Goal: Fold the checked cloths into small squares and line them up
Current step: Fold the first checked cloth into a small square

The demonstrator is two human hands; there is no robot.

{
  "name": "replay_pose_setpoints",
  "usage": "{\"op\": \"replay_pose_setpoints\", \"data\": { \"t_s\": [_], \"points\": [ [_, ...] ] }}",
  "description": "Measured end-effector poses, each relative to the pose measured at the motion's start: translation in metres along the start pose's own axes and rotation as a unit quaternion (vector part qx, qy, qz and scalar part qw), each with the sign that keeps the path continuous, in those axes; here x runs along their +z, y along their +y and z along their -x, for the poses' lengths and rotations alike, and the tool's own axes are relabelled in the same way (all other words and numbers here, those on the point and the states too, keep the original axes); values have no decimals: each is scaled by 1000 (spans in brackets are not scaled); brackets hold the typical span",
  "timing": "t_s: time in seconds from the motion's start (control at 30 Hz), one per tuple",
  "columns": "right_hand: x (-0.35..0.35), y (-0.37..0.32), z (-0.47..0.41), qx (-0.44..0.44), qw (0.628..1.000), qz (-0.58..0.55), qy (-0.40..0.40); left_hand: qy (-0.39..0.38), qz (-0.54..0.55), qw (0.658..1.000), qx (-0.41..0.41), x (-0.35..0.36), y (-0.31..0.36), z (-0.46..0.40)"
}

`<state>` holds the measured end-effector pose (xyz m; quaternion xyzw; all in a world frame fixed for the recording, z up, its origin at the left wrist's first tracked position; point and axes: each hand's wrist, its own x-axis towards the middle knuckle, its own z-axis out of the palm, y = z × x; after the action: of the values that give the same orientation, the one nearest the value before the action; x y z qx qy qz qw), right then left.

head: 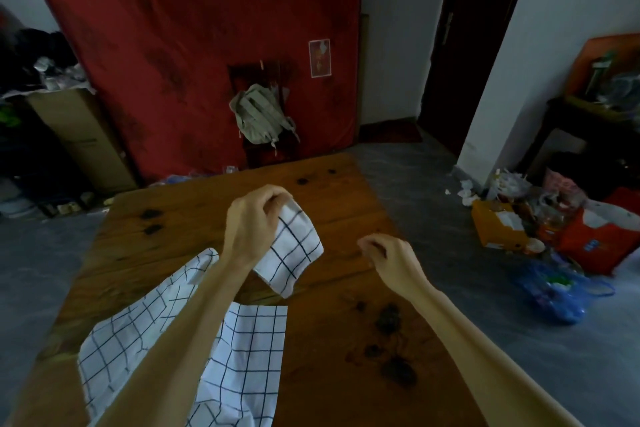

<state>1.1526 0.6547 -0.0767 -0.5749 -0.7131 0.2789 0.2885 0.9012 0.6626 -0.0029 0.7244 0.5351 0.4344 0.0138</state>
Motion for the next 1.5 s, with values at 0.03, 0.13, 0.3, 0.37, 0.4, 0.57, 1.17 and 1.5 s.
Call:
{"op": "replay_pose_setpoints", "data": {
  "t_s": [0.03,0.13,0.3,0.37,0.4,0.57,1.17,1.5],
  "points": [
    [2,-10,-3,-11,1000,-17,8,-16,5,1000,7,5,3,3],
    [11,-49,-14,-73,994,-81,19,-48,31,998,18,20,11,9],
    [16,-72,-22,-131,984,-114,37,-37,86,996,0,21,19,7],
    [20,-64,-18,-110,988,-100,31,-26,86,996,-6,15,15,7],
    [23,-60,-15,-101,990,-100,28,-28,82,996,-5,14,13,8],
    [30,-48,-3,-82,991,-103,27,-24,75,997,-23,20,5,14],
    [20,-4,25,-54,997,-27,48,52,83,994,-49,28,8,19],
    [25,-6,45,0,996,-58,71,-77,67,995,1,28,5,35]
  ]
}}
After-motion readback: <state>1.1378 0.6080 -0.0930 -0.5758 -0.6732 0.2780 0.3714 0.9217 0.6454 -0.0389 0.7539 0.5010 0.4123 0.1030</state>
